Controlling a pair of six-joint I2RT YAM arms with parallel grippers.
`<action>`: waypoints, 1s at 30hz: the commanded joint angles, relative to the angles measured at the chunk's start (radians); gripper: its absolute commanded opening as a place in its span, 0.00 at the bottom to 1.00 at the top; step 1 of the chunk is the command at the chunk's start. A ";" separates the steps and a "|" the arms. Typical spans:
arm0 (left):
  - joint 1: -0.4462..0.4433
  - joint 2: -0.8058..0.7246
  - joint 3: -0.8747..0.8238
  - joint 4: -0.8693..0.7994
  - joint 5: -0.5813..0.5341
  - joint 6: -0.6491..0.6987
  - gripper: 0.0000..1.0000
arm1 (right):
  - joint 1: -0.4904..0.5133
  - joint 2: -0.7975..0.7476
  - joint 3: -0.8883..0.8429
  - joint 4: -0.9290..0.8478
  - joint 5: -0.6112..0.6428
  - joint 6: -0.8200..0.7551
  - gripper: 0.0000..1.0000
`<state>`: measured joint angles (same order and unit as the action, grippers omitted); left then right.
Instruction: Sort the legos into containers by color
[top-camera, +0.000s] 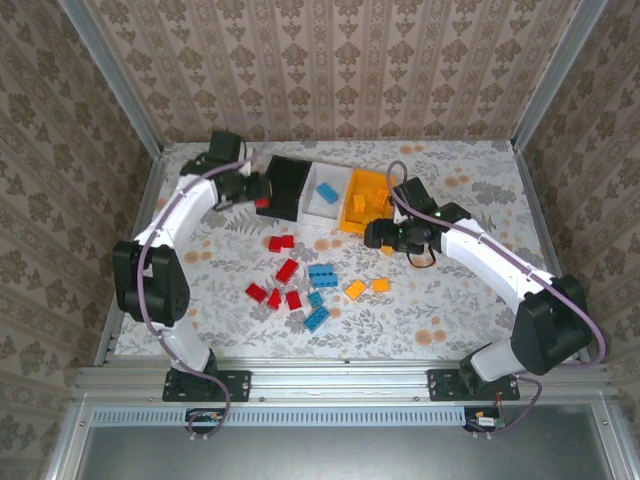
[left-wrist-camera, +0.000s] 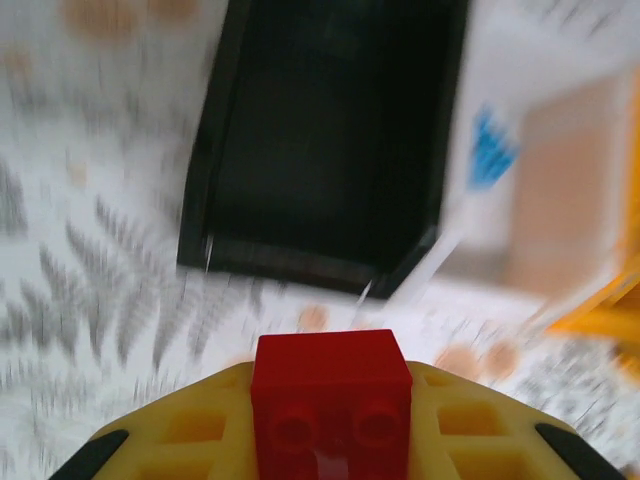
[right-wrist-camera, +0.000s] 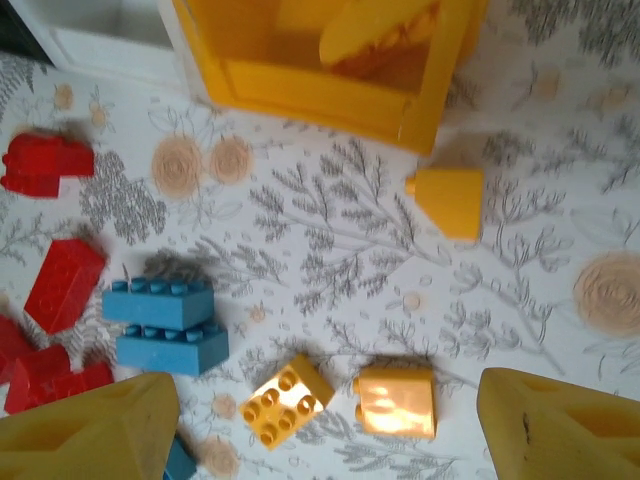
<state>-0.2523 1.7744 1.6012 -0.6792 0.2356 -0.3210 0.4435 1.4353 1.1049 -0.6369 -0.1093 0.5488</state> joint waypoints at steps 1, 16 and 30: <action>0.007 0.153 0.181 -0.082 0.050 0.009 0.27 | 0.022 -0.078 -0.073 0.059 -0.051 0.072 0.81; -0.033 0.537 0.621 -0.237 -0.013 0.063 0.35 | 0.058 -0.196 -0.201 -0.054 0.079 0.087 0.86; -0.027 0.329 0.422 -0.226 -0.024 0.092 0.62 | 0.078 -0.084 -0.207 -0.007 0.058 0.073 0.81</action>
<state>-0.2863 2.2154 2.0773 -0.8894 0.2295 -0.2604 0.5110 1.3357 0.8917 -0.6350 -0.0570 0.6285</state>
